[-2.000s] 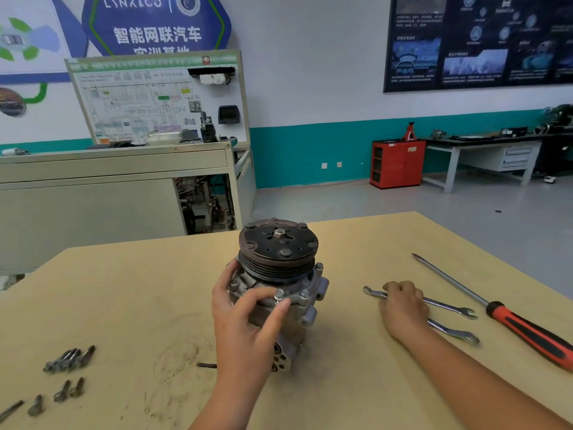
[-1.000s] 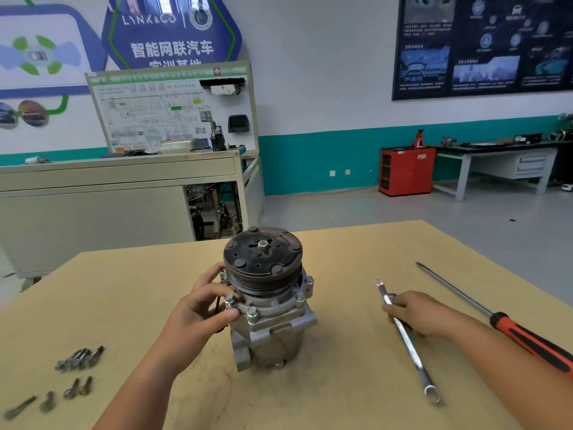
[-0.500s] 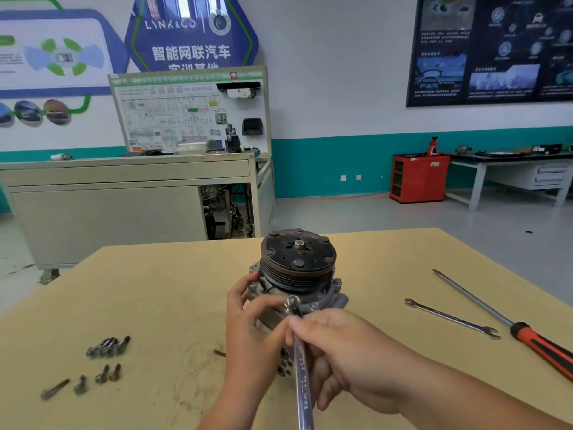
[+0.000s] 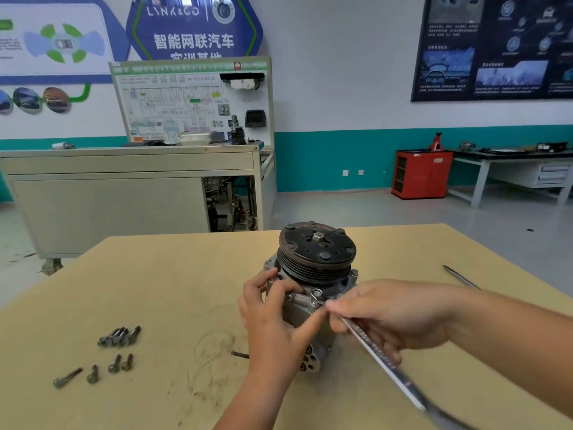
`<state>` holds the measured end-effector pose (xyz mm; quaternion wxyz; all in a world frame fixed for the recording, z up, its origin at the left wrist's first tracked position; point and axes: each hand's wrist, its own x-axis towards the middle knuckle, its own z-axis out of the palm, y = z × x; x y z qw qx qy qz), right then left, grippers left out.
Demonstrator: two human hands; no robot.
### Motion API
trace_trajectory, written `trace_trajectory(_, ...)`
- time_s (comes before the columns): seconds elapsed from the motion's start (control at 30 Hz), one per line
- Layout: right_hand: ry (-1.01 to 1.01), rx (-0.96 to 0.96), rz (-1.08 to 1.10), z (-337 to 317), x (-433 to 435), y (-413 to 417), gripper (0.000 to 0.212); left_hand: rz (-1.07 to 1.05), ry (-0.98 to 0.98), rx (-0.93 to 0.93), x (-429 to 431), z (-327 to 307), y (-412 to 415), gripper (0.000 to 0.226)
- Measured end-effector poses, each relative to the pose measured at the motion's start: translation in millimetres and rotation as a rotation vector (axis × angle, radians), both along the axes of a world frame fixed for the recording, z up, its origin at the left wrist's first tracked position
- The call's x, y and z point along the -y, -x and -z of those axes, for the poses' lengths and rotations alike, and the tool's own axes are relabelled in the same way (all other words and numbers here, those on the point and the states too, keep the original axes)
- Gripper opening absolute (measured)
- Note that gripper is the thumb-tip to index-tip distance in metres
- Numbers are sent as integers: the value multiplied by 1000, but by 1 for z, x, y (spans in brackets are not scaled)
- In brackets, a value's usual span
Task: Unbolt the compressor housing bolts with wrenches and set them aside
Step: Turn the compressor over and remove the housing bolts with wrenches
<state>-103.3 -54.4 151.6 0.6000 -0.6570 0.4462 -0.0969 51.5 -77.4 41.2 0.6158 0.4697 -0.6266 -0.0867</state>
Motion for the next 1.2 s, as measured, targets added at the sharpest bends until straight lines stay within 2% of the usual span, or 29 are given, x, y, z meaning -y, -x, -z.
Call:
trace_trajectory(0.1,114,-254,-88,-19,16,15,36,16,10,-14,6,5,1,43)
trace_trajectory(0.2,486,-584,-100,-27,29,20,34,33,21,-92,8,2,5,34)
trace_trajectory(0.23,592,-632,-89,-27,33,22,31,36,22,-110,8,2,6,33)
trace_trajectory(0.3,604,-590,-93,-26,36,25,25,35,27,-112,9,4,7,33)
trace_trajectory(0.43,216,-254,-134,-15,30,33,19,40,29,-98,11,6,7,34)
trace_trajectory(0.5,115,-148,-129,-9,25,29,19,40,32,-90,11,6,6,34)
trace_trajectory(0.93,19,1,128,0,-1,-2,30,24,57,-94,13,8,7,32)
trace_trajectory(1.03,5,-53,103,-7,1,-3,32,23,60,-99,12,8,8,32)
trace_trajectory(1.1,70,-200,38,-17,7,4,32,19,66,-92,13,9,8,35)
trace_trajectory(1.2,463,-543,-14,-28,23,14,30,30,56,-91,12,9,7,35)
